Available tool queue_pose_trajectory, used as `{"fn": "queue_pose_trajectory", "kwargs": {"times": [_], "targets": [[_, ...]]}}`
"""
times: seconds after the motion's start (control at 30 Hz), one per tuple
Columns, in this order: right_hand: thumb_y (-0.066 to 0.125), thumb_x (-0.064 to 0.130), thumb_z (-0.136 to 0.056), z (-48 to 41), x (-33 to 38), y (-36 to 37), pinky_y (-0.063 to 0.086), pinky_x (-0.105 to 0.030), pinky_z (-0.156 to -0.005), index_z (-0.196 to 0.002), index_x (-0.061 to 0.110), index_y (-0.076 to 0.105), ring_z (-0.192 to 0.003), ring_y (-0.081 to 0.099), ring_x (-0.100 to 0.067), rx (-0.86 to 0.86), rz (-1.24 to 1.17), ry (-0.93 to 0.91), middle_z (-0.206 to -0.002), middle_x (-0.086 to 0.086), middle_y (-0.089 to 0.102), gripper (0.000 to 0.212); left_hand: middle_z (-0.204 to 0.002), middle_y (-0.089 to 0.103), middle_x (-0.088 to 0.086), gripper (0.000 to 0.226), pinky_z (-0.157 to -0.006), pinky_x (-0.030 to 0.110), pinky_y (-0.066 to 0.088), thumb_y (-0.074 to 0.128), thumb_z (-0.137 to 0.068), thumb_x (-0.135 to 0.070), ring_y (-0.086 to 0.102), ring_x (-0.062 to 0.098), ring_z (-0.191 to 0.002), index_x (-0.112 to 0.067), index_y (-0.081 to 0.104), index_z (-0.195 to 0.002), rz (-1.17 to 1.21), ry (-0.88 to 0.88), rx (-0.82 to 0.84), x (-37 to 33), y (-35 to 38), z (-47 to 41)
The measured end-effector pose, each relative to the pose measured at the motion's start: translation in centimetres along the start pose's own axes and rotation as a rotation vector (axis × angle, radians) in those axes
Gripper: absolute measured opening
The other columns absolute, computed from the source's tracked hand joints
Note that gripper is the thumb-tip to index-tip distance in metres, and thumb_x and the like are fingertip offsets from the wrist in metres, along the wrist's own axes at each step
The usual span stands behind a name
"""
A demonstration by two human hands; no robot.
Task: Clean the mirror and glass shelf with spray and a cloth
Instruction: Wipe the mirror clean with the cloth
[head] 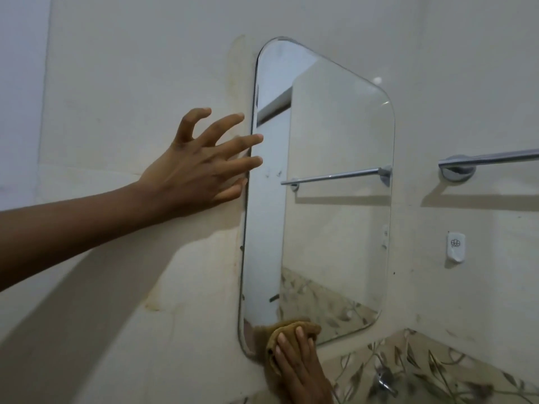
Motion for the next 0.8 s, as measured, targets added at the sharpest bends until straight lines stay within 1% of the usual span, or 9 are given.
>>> {"fn": "queue_pose_trajectory", "kwargs": {"times": [0.03, 0.07, 0.1, 0.13, 0.17, 0.27, 0.5, 0.63, 0.8], "targets": [[0.063, 0.022, -0.076, 0.6, -1.4, -0.5, 0.037, -0.025, -0.092, -0.095, 0.047, 0.054, -0.112, 0.037, 0.031, 0.071, 0.041, 0.010, -0.118, 0.059, 0.035, 0.033, -0.145, 0.044, 0.003, 0.044, -0.105, 0.047, 0.009, 0.023, -0.095, -0.042, 0.030, 0.032, -0.138, -0.025, 0.050, -0.125, -0.003, 0.004, 0.004, 0.0, 0.0, 0.0], [-0.043, 0.034, -0.067, 0.8, -2.8, 0.0, 0.035, -0.027, -0.101, -0.083, 0.024, 0.062, -0.129, 0.027, 0.021, 0.302, 0.220, 0.102, -0.137, 0.050, 0.024, 0.106, -0.145, 0.043, 0.003, 0.044, -0.105, 0.047, 0.008, 0.023, -0.095, -0.042, 0.029, 0.032, -0.138, -0.025, 0.050, -0.125, -0.005, 0.007, 0.006, 0.0, 0.1, 0.0], [-0.008, 0.021, -0.098, 3.6, -2.9, -1.5, 0.029, -0.029, -0.109, -0.104, 0.016, 0.054, -0.142, 0.014, 0.005, 0.275, 0.417, -0.214, -0.151, 0.035, 0.011, 0.062, -0.145, 0.043, 0.003, 0.044, -0.105, 0.047, 0.008, 0.023, -0.095, -0.042, 0.029, 0.032, -0.138, -0.025, 0.049, -0.126, -0.006, 0.009, 0.006, 0.0, 0.2, 0.0], [0.008, 0.008, -0.099, 5.0, -5.9, -1.2, 0.021, -0.028, -0.113, -0.113, 0.010, 0.050, -0.146, 0.004, -0.007, 0.426, 0.506, -0.155, -0.157, 0.022, 0.002, 0.044, -0.145, 0.043, 0.003, 0.044, -0.105, 0.047, 0.008, 0.023, -0.095, -0.042, 0.029, 0.032, -0.138, -0.025, 0.050, -0.126, -0.005, 0.010, 0.003, 0.0, 0.2, 0.0], [0.025, 0.006, -0.091, 5.7, -6.5, -2.4, 0.018, -0.027, -0.114, -0.127, 0.011, 0.042, -0.147, 0.001, -0.012, 0.443, 0.563, -0.326, -0.159, 0.016, -0.001, 0.039, -0.145, 0.043, 0.004, 0.044, -0.105, 0.047, 0.007, 0.023, -0.095, -0.042, 0.029, 0.032, -0.138, -0.025, 0.050, -0.125, -0.003, 0.011, -0.003, 0.0, 0.2, 0.0], [0.030, 0.014, -0.091, 4.4, -9.9, -3.8, 0.017, -0.026, -0.114, -0.147, 0.030, 0.013, -0.147, 0.003, -0.011, 0.370, 0.459, -0.105, -0.158, 0.019, 0.002, 0.061, -0.145, 0.044, 0.004, 0.044, -0.106, 0.047, 0.008, 0.024, -0.095, -0.042, 0.029, 0.033, -0.138, -0.024, 0.050, -0.125, 0.001, 0.016, -0.022, -0.1, 0.1, 0.0], [0.040, 0.001, -0.095, 2.3, -17.6, -7.0, 0.018, -0.012, -0.114, -0.140, 0.029, 0.025, -0.145, 0.017, -0.031, 0.035, 0.228, 0.455, -0.153, -0.001, 0.025, 0.056, -0.145, 0.044, 0.006, 0.044, -0.105, 0.047, 0.011, 0.026, -0.095, -0.041, 0.032, 0.034, -0.137, -0.023, 0.050, -0.127, 0.002, 0.028, -0.044, -0.2, 0.1, -0.1], [0.032, 0.031, -0.088, 0.2, -19.4, -8.2, 0.029, -0.041, -0.111, -0.144, 0.020, 0.030, -0.143, 0.024, -0.029, -0.113, 0.271, 0.659, -0.153, -0.009, 0.031, 0.057, -0.145, 0.044, 0.006, 0.045, -0.105, 0.047, 0.012, 0.027, -0.094, -0.041, 0.032, 0.034, -0.137, -0.023, 0.050, -0.127, -0.009, 0.027, -0.036, -0.1, 0.0, 0.0], [0.035, 0.014, -0.100, -4.4, -21.5, -8.8, 0.032, -0.045, -0.111, -0.144, 0.015, 0.033, -0.138, 0.034, -0.032, -0.267, 0.230, 0.772, -0.150, -0.013, 0.037, 0.044, -0.142, 0.048, 0.006, 0.046, -0.103, 0.047, 0.017, 0.027, -0.092, -0.040, 0.039, 0.033, -0.133, -0.024, 0.055, -0.124, -0.020, 0.021, -0.093, -0.1, -0.2, -0.1]]}}
Point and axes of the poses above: each hand's wrist, its own z-axis away from the middle knuckle, its own y-axis out of the palm, x = y × z, the point moved 9 cm from there along -z, towards the middle knuckle
